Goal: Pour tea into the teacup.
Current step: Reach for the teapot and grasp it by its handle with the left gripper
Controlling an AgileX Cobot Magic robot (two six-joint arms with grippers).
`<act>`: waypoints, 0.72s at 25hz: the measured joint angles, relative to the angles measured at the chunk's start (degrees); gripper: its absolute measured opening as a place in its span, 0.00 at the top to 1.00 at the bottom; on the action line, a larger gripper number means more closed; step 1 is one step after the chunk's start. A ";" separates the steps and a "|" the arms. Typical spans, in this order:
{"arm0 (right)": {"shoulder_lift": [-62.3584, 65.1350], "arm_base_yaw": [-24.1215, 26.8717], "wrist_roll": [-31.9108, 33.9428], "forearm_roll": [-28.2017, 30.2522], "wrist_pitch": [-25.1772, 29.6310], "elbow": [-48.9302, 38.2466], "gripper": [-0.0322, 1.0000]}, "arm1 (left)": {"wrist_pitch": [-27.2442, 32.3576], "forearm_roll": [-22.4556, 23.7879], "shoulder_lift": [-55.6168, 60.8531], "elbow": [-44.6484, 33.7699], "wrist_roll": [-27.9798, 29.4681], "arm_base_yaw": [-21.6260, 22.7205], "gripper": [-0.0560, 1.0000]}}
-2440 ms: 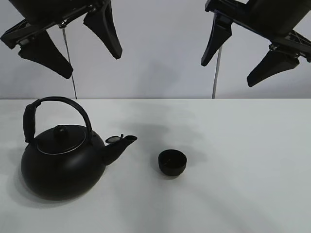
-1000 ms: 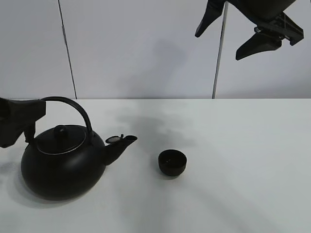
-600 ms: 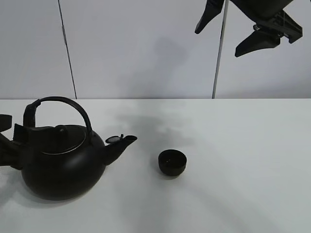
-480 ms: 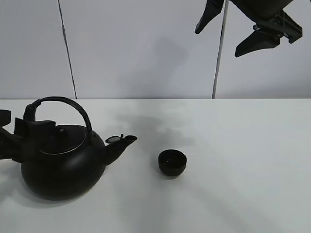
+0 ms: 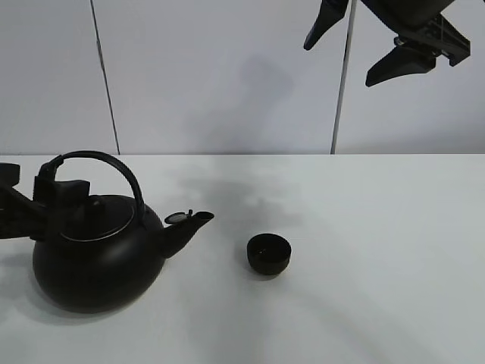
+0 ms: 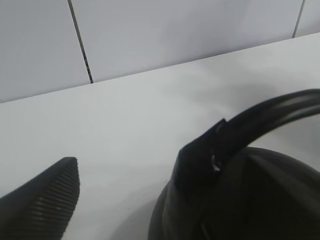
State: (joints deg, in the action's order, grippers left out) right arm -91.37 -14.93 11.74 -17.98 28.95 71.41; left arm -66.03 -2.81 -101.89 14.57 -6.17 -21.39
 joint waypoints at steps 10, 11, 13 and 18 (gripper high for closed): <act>0.00 0.00 0.00 0.00 -0.22 0.00 0.42 | 0.11 -0.37 -0.34 2.27 -0.42 0.00 0.35; 0.00 0.00 0.00 0.00 -0.22 0.00 0.42 | 0.11 -0.60 -0.34 2.51 -0.42 0.00 0.35; 0.00 0.00 0.00 0.00 -0.22 0.00 0.42 | 0.11 -0.95 -0.34 2.79 -0.42 0.00 0.35; 0.00 0.00 0.00 0.00 -0.22 0.00 0.42 | 0.11 -1.01 -0.52 3.23 -0.42 0.00 0.43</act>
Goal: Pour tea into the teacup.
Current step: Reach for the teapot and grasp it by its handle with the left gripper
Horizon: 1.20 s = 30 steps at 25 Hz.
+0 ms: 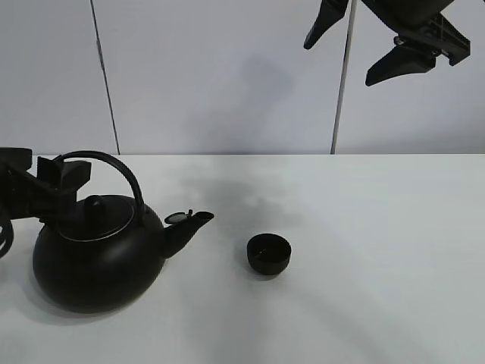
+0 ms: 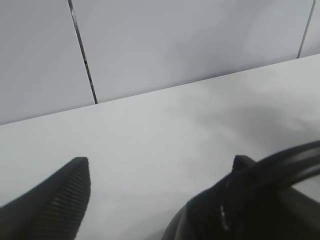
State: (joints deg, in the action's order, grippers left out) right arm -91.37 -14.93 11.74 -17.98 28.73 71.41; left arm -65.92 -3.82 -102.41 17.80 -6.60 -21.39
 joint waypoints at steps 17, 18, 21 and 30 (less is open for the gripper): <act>0.00 0.00 0.00 -0.06 -0.02 0.00 0.42 | 3.40 1.20 -0.13 0.07 0.00 0.00 0.46; 0.00 0.00 0.00 -0.06 -0.02 0.00 0.42 | 3.57 1.20 -0.13 0.07 0.00 0.00 0.46; 0.00 0.00 0.00 -0.06 -0.02 0.00 0.42 | 4.03 1.20 -0.13 0.07 -0.01 0.00 0.48; 0.00 0.00 0.00 -0.06 -0.02 0.00 0.42 | 4.02 2.24 -0.19 0.07 -2.64 0.01 0.85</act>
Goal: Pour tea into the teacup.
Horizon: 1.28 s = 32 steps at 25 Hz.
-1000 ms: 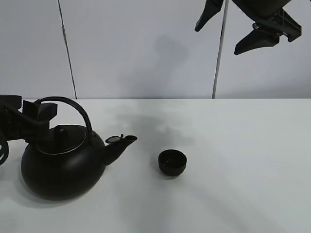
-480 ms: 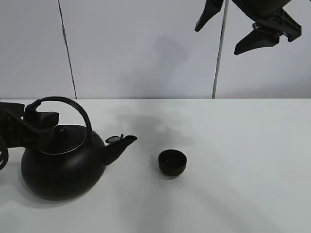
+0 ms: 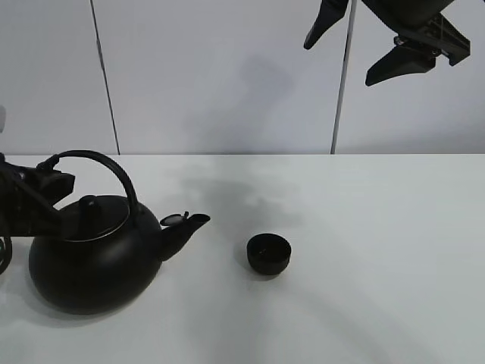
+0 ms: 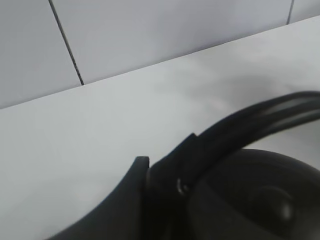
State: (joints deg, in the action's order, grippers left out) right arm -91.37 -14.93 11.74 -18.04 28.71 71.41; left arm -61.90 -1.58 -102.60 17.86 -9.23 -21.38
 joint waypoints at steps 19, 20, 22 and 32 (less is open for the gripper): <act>0.00 0.00 0.00 0.00 -0.13 0.00 0.42 | 6.50 3.17 -0.66 9.36 -2.67 -0.52 0.85; 0.00 0.00 0.00 0.00 -0.13 0.00 0.42 | 7.29 3.31 -0.66 10.45 -2.67 -0.71 0.85; 0.00 0.00 0.00 0.00 -0.13 0.00 0.42 | 8.93 3.86 -0.66 12.67 -2.67 -1.08 0.85; 0.00 0.00 0.00 0.00 -0.13 0.00 0.42 | 18.30 9.72 -0.66 19.83 -2.90 -1.56 0.85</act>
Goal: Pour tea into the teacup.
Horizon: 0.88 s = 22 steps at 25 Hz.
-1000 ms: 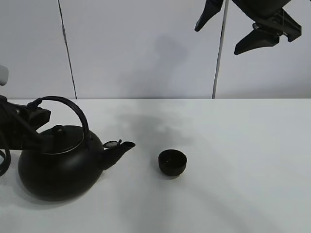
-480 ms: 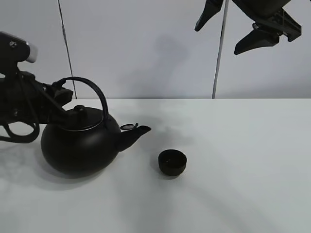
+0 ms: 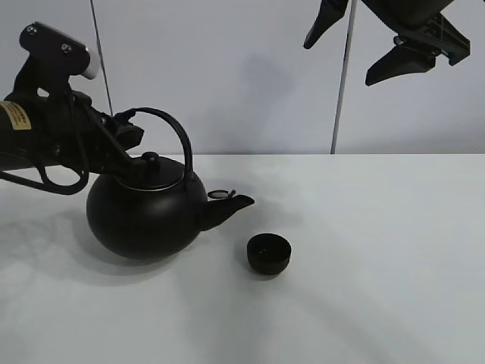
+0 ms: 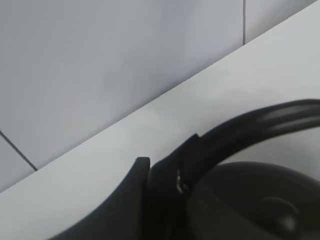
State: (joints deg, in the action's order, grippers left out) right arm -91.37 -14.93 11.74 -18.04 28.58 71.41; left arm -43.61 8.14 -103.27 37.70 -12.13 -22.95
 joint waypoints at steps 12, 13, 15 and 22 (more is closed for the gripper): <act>0.00 0.00 0.00 0.00 0.01 0.00 0.42 | 5.70 0.13 0.00 4.07 -0.29 -2.01 0.85; 0.00 0.00 0.00 0.00 0.01 0.00 0.42 | 5.87 0.13 -0.27 4.43 -0.50 -2.01 0.85; 0.00 0.00 0.00 0.00 0.01 0.00 0.42 | 5.94 -0.02 -1.11 5.09 -0.73 -2.01 0.85; 0.00 0.00 0.00 0.00 -0.05 0.00 0.42 | 6.47 0.21 -2.17 5.33 -2.04 -2.35 0.85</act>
State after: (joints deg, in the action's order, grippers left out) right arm -91.37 -14.93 11.74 -18.04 28.53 71.41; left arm -37.14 8.35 -105.44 43.03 -14.17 -25.29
